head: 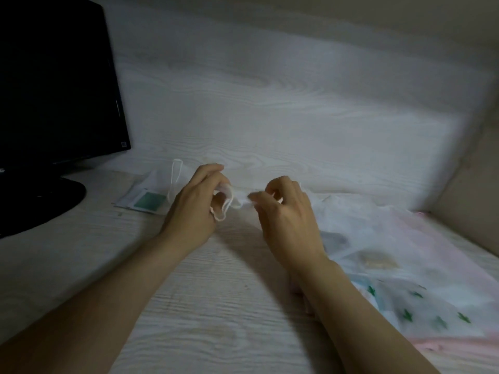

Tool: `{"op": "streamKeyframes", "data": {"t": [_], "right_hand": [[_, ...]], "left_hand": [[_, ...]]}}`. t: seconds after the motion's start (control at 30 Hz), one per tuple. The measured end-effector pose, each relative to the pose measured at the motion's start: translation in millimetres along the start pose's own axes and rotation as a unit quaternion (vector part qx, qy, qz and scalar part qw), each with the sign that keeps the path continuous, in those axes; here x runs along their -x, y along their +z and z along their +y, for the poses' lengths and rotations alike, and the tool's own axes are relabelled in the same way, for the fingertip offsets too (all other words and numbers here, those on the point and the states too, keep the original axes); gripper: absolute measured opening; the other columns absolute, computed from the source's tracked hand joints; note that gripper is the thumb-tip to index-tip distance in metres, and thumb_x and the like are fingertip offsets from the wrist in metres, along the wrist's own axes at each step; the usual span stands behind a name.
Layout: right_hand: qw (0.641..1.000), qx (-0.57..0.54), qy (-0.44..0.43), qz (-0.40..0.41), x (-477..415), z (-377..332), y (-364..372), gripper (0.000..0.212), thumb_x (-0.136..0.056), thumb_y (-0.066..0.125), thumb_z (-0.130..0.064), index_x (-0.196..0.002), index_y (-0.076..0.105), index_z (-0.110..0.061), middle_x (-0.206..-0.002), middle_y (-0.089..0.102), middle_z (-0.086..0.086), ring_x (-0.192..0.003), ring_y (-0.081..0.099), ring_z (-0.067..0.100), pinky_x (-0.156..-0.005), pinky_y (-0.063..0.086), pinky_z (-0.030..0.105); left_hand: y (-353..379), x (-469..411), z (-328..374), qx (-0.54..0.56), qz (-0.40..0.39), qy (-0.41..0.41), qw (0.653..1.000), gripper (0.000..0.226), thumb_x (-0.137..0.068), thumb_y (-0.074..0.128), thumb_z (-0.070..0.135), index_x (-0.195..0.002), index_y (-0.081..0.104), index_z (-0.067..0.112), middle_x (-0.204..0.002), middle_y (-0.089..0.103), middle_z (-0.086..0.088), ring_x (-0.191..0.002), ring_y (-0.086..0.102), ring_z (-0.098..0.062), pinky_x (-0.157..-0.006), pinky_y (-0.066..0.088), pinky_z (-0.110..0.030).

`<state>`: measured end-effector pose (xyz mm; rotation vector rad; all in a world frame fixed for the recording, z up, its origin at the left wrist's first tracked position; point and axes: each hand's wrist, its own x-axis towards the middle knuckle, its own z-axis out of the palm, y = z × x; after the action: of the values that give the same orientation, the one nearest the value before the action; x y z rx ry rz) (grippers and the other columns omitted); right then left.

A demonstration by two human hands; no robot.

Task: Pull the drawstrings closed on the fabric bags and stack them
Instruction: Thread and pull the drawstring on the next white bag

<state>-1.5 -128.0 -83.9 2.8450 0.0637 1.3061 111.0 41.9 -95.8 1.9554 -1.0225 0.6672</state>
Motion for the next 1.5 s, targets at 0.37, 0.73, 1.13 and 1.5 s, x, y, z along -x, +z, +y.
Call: {"op": "streamKeyframes", "data": {"t": [0.37, 0.73, 1.13, 1.5], "right_hand": [[0.944, 0.062, 0.21, -0.245, 13.8, 15.5, -8.3, 0.037, -0.096, 0.044, -0.005, -0.13, 0.056, -0.015, -0.122, 0.064, 0.012, -0.113, 0.06, 0.034, -0.087, 0.047, 0.04], [0.921, 0.169, 0.288, -0.199, 9.2, 26.8, -17.1, 0.018, -0.1, 0.046, -0.015, -0.115, 0.054, -0.01, -0.116, 0.066, 0.012, -0.108, 0.063, 0.034, -0.08, 0.041, 0.039], [0.97, -0.146, 0.186, -0.05, 3.8, -5.5, -0.9, 0.044, -0.084, 0.052, -0.043, -0.121, 0.063, -0.024, -0.099, 0.065, 0.0, -0.084, 0.063, 0.02, -0.078, 0.054, 0.038], [0.963, -0.167, 0.21, -0.035, 6.7, 11.8, 9.6, 0.032, -0.085, 0.055, -0.006, -0.108, 0.075, -0.017, -0.084, 0.078, 0.003, -0.082, 0.072, 0.025, -0.079, 0.05, 0.034]], "left_hand": [[0.4, -2.6, -14.3, -0.126, 0.066, -0.035, 0.989, 0.022, -0.096, 0.056, -0.003, -0.112, 0.064, 0.01, -0.109, 0.054, -0.013, -0.094, 0.057, -0.035, -0.077, 0.051, -0.05], [1.0, 3.3, 4.2, -0.13, -0.038, -0.026, 0.99, 0.03, -0.092, 0.067, 0.023, -0.063, 0.058, 0.024, -0.062, 0.058, 0.006, -0.067, 0.057, -0.024, -0.065, 0.044, -0.038], [5.0, 6.4, 11.8, -0.103, -0.133, -0.071, 0.983, 0.029, -0.095, 0.071, 0.043, -0.071, 0.054, 0.037, -0.071, 0.064, 0.012, -0.067, 0.062, -0.013, -0.056, 0.042, -0.03], [1.3, 1.4, -13.9, -0.044, -0.03, -0.141, 0.989, 0.016, -0.097, 0.075, 0.022, -0.083, 0.066, 0.023, -0.078, 0.07, 0.004, -0.073, 0.069, -0.016, -0.073, 0.057, -0.039]]}}
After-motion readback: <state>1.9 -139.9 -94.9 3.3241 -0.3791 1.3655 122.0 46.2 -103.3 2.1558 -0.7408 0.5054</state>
